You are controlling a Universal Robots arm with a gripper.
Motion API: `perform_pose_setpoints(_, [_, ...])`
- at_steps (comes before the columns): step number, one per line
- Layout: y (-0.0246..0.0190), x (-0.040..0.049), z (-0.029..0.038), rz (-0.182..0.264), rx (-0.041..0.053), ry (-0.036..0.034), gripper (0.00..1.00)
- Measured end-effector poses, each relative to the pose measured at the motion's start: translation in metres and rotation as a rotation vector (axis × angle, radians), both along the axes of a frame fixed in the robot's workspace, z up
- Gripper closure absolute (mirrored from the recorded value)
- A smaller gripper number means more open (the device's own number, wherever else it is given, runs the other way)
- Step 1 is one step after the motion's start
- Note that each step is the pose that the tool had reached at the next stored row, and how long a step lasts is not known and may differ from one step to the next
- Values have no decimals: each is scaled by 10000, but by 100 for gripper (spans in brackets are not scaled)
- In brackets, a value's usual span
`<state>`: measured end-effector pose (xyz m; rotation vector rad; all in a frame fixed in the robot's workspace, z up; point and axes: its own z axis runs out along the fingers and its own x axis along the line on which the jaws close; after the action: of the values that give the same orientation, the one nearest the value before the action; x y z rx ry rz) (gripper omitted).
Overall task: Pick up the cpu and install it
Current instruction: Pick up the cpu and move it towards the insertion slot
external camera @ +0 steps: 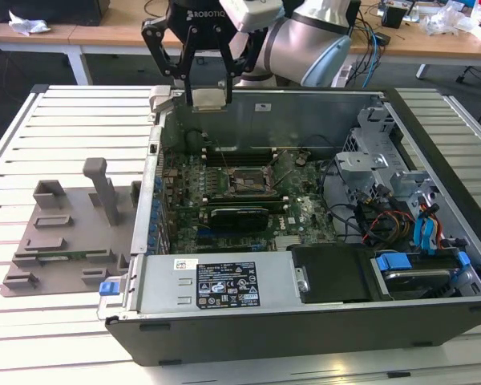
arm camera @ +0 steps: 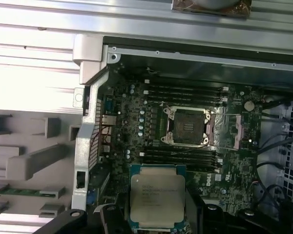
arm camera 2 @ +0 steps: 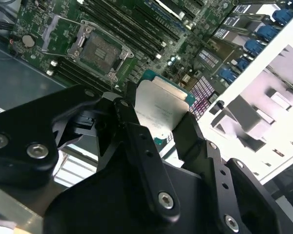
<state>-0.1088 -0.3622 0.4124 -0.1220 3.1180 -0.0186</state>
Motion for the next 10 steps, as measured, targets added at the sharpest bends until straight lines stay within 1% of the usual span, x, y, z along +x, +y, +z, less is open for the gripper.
perform_pose_setpoints(6, [23,107,-85,0,-3,3,45])
perform_pose_setpoints(8, [32,161,-134,0,-5,4,45])
perform_pose_setpoints(10, [42,195,-177,1,-6,4,45])
